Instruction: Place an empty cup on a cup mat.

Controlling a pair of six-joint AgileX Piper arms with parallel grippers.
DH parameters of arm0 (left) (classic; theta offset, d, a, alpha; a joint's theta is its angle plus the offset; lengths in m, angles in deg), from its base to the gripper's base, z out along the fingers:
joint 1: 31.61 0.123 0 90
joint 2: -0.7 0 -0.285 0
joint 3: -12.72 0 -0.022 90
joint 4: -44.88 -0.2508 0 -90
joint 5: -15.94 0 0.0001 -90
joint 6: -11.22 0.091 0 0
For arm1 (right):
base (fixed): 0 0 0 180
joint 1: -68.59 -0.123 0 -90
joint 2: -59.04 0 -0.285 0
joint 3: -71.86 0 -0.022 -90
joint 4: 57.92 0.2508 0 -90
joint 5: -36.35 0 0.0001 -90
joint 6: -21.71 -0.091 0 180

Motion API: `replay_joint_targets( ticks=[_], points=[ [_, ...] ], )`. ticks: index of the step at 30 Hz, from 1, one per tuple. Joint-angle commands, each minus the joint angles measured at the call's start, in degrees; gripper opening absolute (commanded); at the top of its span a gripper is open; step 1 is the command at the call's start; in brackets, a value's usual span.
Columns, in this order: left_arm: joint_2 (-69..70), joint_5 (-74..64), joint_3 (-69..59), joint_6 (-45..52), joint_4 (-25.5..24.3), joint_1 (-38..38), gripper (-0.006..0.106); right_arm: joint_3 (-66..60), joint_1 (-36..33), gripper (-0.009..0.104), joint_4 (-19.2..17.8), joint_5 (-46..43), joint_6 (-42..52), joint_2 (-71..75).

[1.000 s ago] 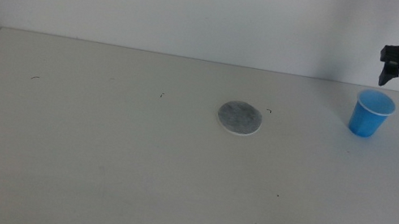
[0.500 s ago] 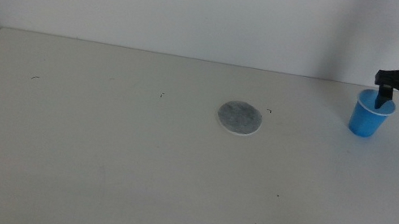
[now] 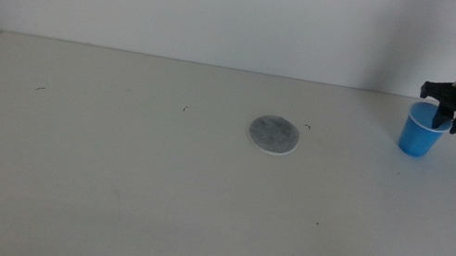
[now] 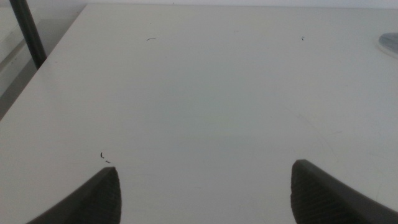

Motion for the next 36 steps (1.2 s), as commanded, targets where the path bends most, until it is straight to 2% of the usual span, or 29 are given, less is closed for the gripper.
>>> replay_joint_targets(
  ticks=[1,4,11,18,22,32,36],
  points=[
    [0.8,3.8,0.3,-0.6,-0.2,0.0,0.105,1.9,0.4,0.013,0.2,-1.7,0.2,4.0],
    [0.8,3.8,0.3,-0.6,-0.2,0.0,0.105,1.9,0.4,-0.001,0.2,-1.5,0.1,4.0],
    [0.8,3.8,0.3,-0.6,-0.2,0.0,0.105,1.9,0.4,-0.001,0.3,-0.4,0.2,6.2],
    [0.8,3.8,0.3,-0.6,-0.2,0.0,0.105,-1.1,-1.4,-0.001,1.8,-0.5,0.4,14.9],
    [0.8,3.8,0.3,-0.6,-0.2,0.0,0.105,-5.3,-4.8,-0.001,2.6,-2.4,0.5,19.4],
    [0.8,3.8,0.3,-0.6,-0.2,0.0,0.105,-7.0,-16.9,-0.001,10.4,-6.2,1.7,20.8],
    [0.8,3.8,0.3,-0.6,-0.2,0.0,0.105,-7.0,-20.6,-0.001,11.3,-9.2,1.2,19.0]
  ],
)
